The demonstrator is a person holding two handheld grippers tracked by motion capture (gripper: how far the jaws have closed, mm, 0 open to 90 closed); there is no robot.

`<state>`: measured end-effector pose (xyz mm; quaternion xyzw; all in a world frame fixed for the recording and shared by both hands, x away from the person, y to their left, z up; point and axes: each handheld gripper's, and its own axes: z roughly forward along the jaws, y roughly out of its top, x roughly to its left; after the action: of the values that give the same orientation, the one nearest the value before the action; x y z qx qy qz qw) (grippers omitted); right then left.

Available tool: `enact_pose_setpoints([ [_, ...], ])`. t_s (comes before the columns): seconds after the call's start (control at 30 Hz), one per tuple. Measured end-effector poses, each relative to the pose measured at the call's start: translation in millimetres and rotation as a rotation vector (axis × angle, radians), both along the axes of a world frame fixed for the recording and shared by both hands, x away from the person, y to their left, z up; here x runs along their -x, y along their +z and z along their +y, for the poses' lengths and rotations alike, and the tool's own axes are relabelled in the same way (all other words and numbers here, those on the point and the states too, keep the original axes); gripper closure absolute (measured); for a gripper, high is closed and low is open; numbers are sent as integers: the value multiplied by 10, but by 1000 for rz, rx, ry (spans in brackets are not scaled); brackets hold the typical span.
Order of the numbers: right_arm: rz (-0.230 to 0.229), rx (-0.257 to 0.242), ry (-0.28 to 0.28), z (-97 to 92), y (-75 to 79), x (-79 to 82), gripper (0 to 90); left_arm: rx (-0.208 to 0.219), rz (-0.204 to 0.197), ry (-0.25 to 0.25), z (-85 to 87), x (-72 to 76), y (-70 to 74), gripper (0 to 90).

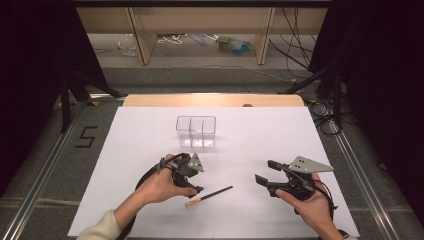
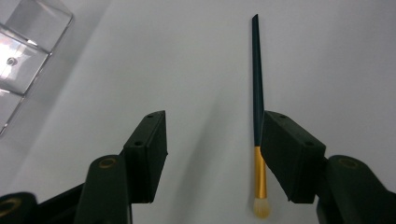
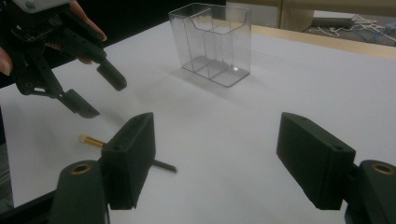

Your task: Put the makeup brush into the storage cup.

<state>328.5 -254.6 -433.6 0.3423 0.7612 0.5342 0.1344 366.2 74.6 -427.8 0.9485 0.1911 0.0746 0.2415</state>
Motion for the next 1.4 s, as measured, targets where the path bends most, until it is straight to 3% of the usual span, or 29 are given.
enact_pose_setpoints([
  [0.13,-8,34,-8,-20,-3,-10,293,-20,27,-25,-141,-24,-10,438],
  [0.17,11,46,-16,-29,10,0,293,-26,33,-29,-164,-29,-13,446],
  [0.23,28,45,-14,-31,12,4,294,-42,44,-39,-220,-33,-28,460],
  [0.3,31,46,-14,-34,12,5,294,-86,52,-76,-259,-48,-34,471],
  [0.33,31,46,-13,-35,11,5,294,-74,61,-64,-287,-39,-56,475],
  [0.37,23,47,-15,-34,6,1,294,-105,67,-89,-297,-55,-56,484],
  [0.63,18,48,-17,-38,5,-4,294,-167,112,-111,-362,-65,-174,519],
  [0.7,3,47,-18,-33,-5,-11,295,-174,117,-116,-372,-61,-200,524],
  [0.73,-9,23,-10,-19,-22,-24,295,-178,122,-118,-377,-56,-211,527],
  [0.97,-13,17,-10,-15,-24,-28,298,-209,144,-134,-399,-43,-270,539],
  [1.1,-8,17,-10,-16,-25,-27,298,-223,155,-150,-423,-36,-312,546],
  [1.17,21,10,-6,-9,-23,-16,298,-232,151,-150,-430,-34,-308,554],
  [1.27,21,10,-6,-9,-22,-15,298,-237,149,-152,-436,-41,-309,571],
  [1.33,-7,16,-10,-15,-25,-26,298,-245,147,-157,-440,-44,-306,586],
  [1.4,22,13,-5,-11,-23,-16,298,-252,151,-155,-445,-47,-302,603],
])
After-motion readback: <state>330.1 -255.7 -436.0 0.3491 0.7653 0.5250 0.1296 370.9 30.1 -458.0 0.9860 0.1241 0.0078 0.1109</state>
